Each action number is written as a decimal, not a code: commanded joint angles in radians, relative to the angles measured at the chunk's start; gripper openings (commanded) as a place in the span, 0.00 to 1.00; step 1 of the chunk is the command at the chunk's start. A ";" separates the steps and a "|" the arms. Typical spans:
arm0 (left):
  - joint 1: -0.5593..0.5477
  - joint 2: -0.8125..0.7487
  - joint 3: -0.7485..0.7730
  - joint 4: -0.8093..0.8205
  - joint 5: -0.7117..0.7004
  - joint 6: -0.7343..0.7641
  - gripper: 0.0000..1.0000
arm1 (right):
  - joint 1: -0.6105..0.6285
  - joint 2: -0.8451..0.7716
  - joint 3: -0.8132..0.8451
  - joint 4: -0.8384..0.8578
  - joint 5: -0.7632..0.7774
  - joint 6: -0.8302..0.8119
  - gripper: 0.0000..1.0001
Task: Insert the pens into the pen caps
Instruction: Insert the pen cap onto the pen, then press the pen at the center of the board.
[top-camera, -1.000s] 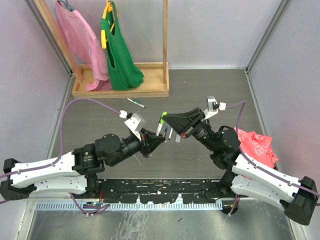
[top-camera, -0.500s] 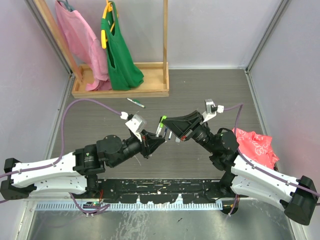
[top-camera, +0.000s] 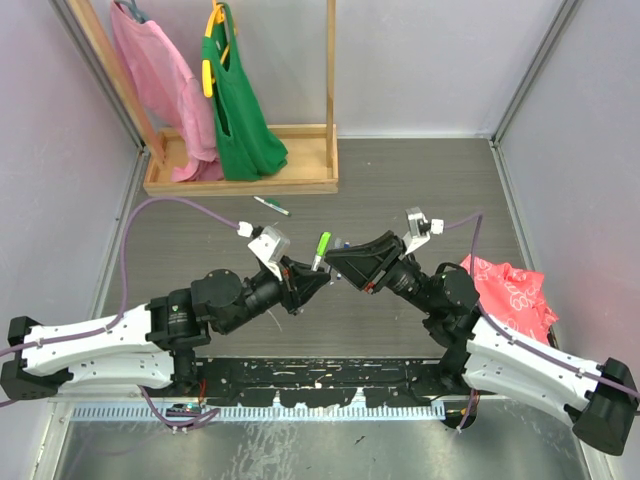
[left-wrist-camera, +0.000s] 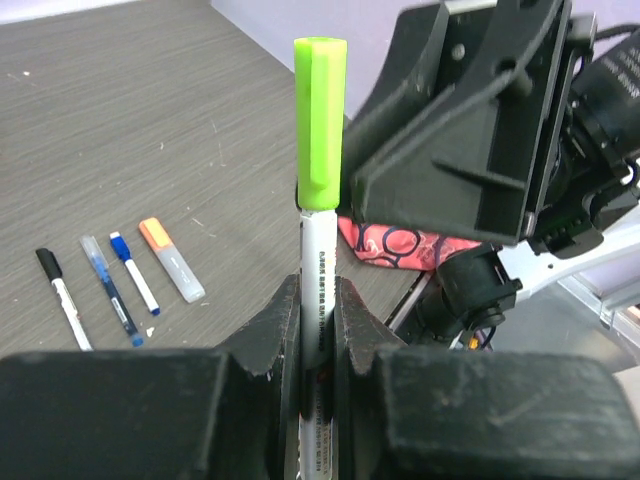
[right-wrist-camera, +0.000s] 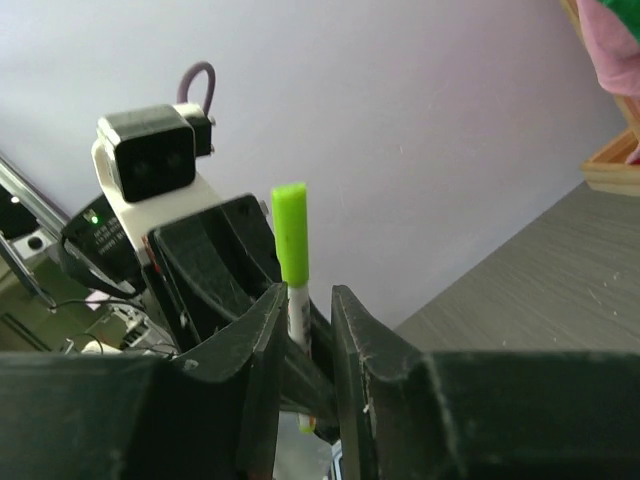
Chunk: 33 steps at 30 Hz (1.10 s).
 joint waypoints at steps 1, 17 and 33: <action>0.004 -0.017 0.032 0.106 -0.030 -0.010 0.00 | 0.008 -0.070 0.001 -0.104 -0.001 -0.051 0.32; 0.004 -0.002 0.034 0.080 0.092 -0.002 0.00 | 0.008 -0.158 0.192 -0.363 0.127 -0.222 0.51; 0.004 0.035 0.060 0.063 0.162 0.008 0.00 | 0.008 -0.059 0.257 -0.311 0.037 -0.211 0.53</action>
